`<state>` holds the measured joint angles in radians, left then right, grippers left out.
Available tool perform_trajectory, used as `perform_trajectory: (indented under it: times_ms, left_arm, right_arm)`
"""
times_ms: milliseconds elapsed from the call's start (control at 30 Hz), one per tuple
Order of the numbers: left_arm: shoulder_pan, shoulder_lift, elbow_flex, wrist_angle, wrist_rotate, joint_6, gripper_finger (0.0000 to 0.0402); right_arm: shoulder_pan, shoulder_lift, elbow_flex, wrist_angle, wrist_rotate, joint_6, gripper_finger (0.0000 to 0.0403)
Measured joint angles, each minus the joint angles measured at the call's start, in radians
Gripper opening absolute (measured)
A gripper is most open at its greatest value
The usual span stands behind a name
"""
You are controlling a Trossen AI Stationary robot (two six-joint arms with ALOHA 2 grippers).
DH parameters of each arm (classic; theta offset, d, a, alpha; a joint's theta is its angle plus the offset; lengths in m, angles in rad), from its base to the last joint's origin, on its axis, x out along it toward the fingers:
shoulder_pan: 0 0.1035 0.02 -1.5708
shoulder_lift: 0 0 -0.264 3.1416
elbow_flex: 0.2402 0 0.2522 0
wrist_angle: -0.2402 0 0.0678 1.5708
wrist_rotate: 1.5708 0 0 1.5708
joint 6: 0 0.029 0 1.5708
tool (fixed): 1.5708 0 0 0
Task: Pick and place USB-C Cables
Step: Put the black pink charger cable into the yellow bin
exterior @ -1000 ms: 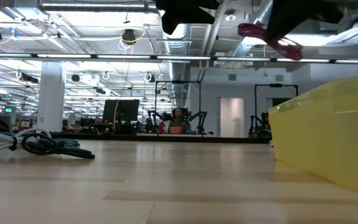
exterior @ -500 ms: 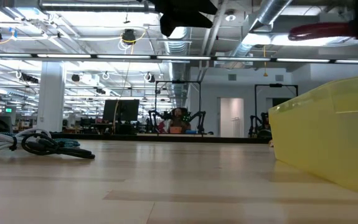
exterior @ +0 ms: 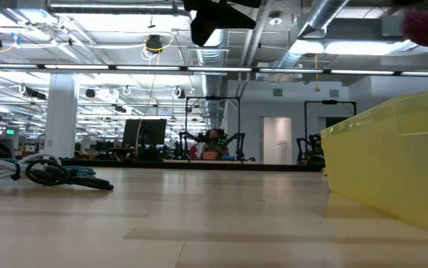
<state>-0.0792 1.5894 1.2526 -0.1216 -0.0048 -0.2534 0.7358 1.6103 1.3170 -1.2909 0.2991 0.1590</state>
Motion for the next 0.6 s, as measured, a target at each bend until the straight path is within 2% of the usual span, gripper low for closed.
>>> perform_trajectory:
  times_ms: [100, 200, 333, 433, 600]
  left_arm:
    - [-0.006, 0.0, 0.0, 0.002, 0.0, -0.032, 0.0157]
    - [-0.007, 0.0, 0.0, 0.008, 0.0, -0.062, 0.0157]
    - [-0.006, 0.0, 0.0, 0.008, -0.009, -0.082, 0.0157]
    - [-0.006, 0.0, 0.0, 0.008, -0.031, -0.082, 0.0157]
    - [-0.004, 0.0, 0.0, 0.01, -0.062, -0.037, 0.0157]
  right_arm:
    - [-0.048, 0.024, 0.0, -0.035, 0.0, -0.28, 0.0032]
    - [-0.111, 0.044, 0.0, -0.042, 0.002, -0.427, 0.0028]
    - [-0.18, 0.049, 0.0, 0.009, -0.005, -0.553, 0.0028]
    - [-0.211, 0.047, 0.0, 0.079, -0.053, -0.626, 0.0033]
    - [-0.198, 0.041, 0.0, 0.132, -0.139, -0.669, 0.0029]
